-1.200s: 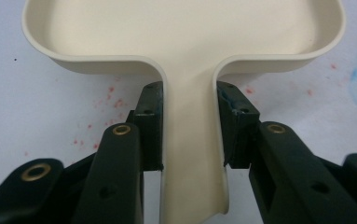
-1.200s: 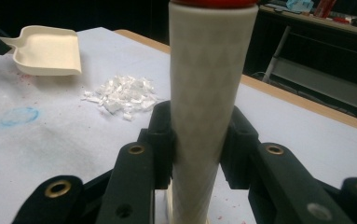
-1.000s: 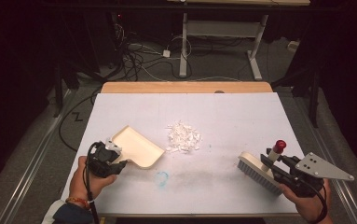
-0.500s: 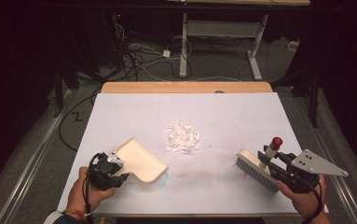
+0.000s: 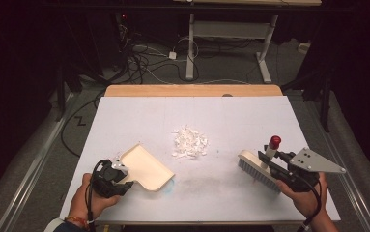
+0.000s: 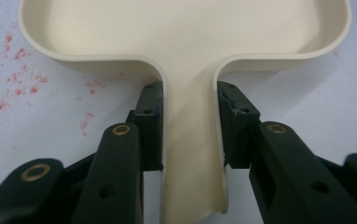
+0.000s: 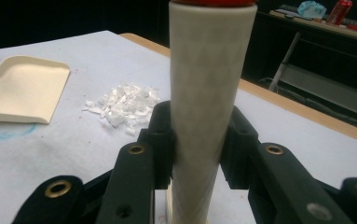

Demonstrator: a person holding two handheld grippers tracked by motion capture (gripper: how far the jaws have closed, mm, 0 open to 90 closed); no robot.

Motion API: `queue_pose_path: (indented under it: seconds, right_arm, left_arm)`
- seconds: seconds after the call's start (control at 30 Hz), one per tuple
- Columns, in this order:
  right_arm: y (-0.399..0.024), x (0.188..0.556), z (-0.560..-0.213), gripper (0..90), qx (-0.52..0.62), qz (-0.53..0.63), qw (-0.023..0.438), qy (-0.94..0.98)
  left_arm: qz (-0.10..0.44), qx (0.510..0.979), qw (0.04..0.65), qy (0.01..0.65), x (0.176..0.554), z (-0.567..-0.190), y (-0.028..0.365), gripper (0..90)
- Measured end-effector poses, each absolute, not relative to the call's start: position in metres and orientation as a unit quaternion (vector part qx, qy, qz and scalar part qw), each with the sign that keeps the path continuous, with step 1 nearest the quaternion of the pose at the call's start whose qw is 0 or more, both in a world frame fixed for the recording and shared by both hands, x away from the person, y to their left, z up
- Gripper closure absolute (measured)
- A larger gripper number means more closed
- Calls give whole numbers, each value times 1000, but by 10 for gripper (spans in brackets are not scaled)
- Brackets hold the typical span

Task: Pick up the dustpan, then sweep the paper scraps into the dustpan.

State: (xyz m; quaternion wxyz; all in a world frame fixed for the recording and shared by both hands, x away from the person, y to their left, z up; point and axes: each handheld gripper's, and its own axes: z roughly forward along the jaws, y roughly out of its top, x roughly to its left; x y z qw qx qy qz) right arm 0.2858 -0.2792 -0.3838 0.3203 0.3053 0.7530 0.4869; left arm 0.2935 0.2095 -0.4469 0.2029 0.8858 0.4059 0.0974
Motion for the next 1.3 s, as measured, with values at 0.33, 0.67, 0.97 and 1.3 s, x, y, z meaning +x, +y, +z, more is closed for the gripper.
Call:
queue_pose_path:
  seconds: [0.33, 0.67, 0.97, 1.3]
  right_arm:
    - [-250, 349, -360, 699, 293, 516, 325, 736]
    - [-189, 434, -362, 700, 301, 504, 329, 740]
    - [-151, 461, -386, 700, 310, 489, 383, 720]
    - [-122, 459, -403, 699, 292, 493, 349, 741]
  left_arm:
    - [89, 892, 199, 397, 302, -453, 209, 634]
    - [89, 893, 195, 396, 307, -457, 204, 634]
    - [83, 893, 196, 396, 308, -458, 203, 634]
    - [84, 899, 181, 390, 315, -458, 192, 633]
